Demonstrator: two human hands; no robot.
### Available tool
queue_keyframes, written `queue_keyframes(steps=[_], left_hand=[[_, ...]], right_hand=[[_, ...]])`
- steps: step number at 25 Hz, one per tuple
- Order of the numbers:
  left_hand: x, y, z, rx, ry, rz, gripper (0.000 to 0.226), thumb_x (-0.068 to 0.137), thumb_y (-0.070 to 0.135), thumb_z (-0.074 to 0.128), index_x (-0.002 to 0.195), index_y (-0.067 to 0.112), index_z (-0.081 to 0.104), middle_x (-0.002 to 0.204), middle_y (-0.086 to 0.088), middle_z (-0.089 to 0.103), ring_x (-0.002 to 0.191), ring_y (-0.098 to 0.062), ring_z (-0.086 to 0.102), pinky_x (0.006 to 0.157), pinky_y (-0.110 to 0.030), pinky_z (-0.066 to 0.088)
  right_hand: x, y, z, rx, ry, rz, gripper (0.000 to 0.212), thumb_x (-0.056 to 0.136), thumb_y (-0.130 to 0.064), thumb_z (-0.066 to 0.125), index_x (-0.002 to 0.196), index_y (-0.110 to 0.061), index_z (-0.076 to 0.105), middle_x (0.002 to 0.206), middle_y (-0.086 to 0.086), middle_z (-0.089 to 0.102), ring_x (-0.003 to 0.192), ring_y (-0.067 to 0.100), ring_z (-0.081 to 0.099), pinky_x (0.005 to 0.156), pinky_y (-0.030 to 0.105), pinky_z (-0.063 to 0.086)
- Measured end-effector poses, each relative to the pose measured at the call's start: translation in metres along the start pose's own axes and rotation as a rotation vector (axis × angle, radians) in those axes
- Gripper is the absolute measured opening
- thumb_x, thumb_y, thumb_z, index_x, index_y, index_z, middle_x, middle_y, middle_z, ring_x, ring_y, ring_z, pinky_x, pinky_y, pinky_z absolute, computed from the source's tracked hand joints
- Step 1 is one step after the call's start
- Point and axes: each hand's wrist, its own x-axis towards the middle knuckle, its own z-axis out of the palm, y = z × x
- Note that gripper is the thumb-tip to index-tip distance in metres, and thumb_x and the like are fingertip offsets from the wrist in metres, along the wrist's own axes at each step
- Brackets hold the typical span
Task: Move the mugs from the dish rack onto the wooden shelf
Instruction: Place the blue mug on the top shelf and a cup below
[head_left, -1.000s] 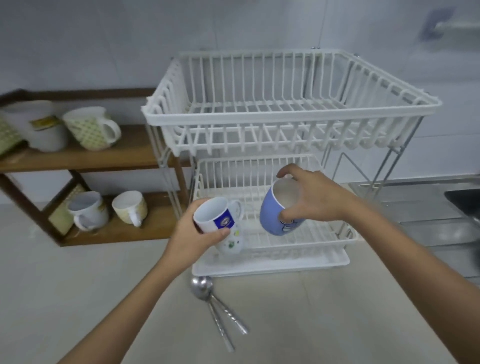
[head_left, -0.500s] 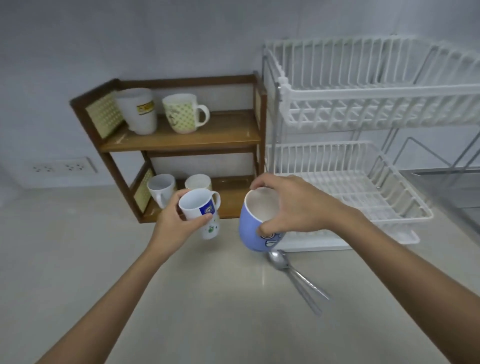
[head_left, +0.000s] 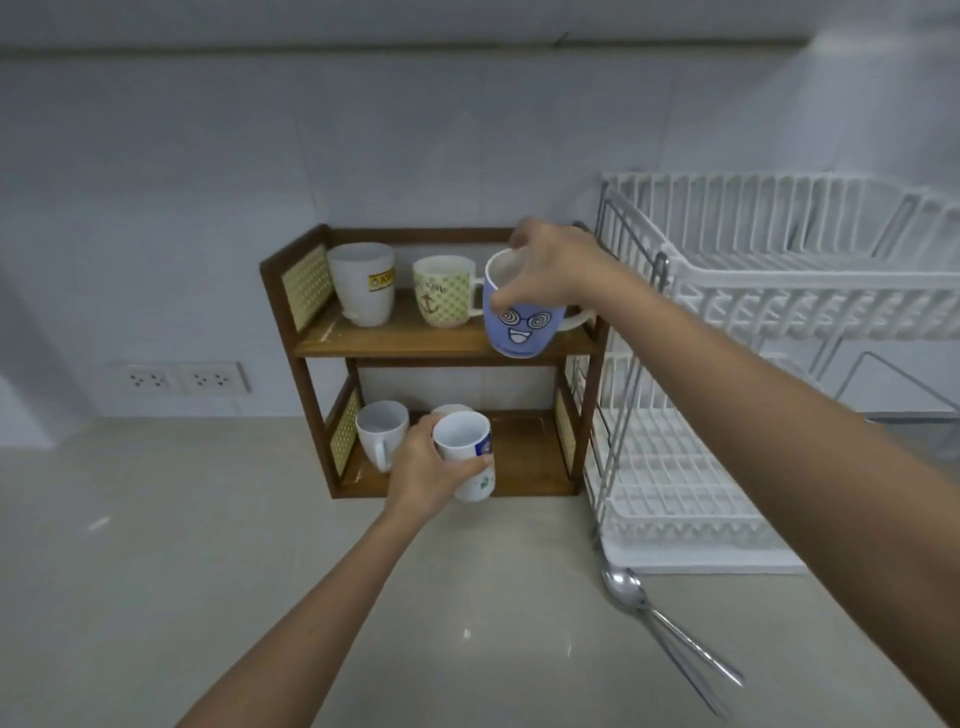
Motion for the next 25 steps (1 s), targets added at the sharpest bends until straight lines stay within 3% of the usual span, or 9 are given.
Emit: queue_keyframes(steps=[4,8,10,16,19,21,24,25], left_hand=[[0.012,0.000,0.008,-0.017,-0.043,-0.010,0.063,0.056,0.034,0.088,0.110,0.027,0.057,0.106,0.005,0.065,0.096,-0.012,0.061,0.084,-0.033,0.055],[0.025,-0.014,0.010,-0.020,-0.093,-0.031,0.066,0.056,0.035,0.087,0.113,0.031,0.054,0.108,0.008,0.064,0.100,-0.010,0.060,0.082,-0.030,0.055],[0.031,-0.021,0.011,-0.020,-0.123,-0.026,0.065,0.055,0.033,0.088,0.110,0.035,0.053,0.108,0.009,0.064,0.100,-0.009,0.060,0.079,-0.027,0.054],[0.047,-0.022,0.028,0.027,-0.148,-0.018,0.071,0.056,0.033,0.088,0.118,0.027,0.055,0.111,0.007,0.062,0.101,-0.010,0.059,0.085,-0.032,0.055],[0.052,-0.014,0.035,0.049,-0.156,0.003,0.069,0.055,0.036,0.088,0.115,0.028,0.054,0.104,0.012,0.057,0.097,-0.008,0.056,0.077,-0.024,0.049],[0.055,-0.011,0.037,0.074,-0.157,0.005,0.070,0.055,0.040,0.087,0.117,0.029,0.055,0.102,0.014,0.056,0.095,-0.007,0.056,0.076,-0.024,0.048],[0.060,-0.008,0.036,0.071,-0.152,-0.001,0.066,0.056,0.045,0.085,0.114,0.029,0.058,0.102,0.012,0.063,0.095,-0.009,0.060,0.075,-0.026,0.050],[0.063,-0.006,0.037,0.071,-0.153,0.001,0.064,0.057,0.045,0.085,0.113,0.028,0.059,0.103,0.010,0.065,0.096,-0.011,0.060,0.076,-0.028,0.050]], right_hand=[[0.052,-0.002,-0.005,-0.279,-0.226,0.025,0.087,0.059,-0.047,0.077,0.132,-0.015,0.044,0.126,0.007,0.058,0.094,0.027,0.055,0.066,0.029,0.047],[0.089,0.014,0.004,-0.287,-0.300,0.070,0.084,0.064,-0.040,0.079,0.135,-0.015,0.042,0.137,0.010,0.050,0.114,0.031,0.053,0.085,0.036,0.050],[0.099,0.023,0.004,-0.270,-0.319,0.062,0.083,0.064,-0.035,0.080,0.135,-0.018,0.040,0.139,0.008,0.046,0.114,0.029,0.050,0.086,0.038,0.049],[0.113,0.046,0.014,-0.164,-0.282,0.011,0.069,0.071,-0.030,0.071,0.134,-0.021,0.042,0.136,0.004,0.049,0.099,0.021,0.048,0.061,0.026,0.040],[0.108,0.049,0.015,-0.092,-0.295,0.051,0.070,0.076,-0.026,0.069,0.138,-0.021,0.037,0.144,0.006,0.043,0.118,0.026,0.049,0.086,0.035,0.049],[0.090,0.050,0.025,0.044,-0.146,0.055,0.071,0.078,-0.019,0.068,0.142,-0.018,0.035,0.146,0.009,0.041,0.127,0.029,0.045,0.099,0.038,0.046],[0.014,0.047,0.088,0.310,0.493,0.007,0.050,0.079,-0.013,0.060,0.127,-0.014,0.050,0.129,0.010,0.053,0.117,0.023,0.051,0.092,0.030,0.044],[-0.020,0.048,0.118,0.393,0.614,-0.014,0.041,0.078,-0.013,0.057,0.119,-0.015,0.052,0.119,0.005,0.055,0.109,0.018,0.052,0.088,0.024,0.042]])
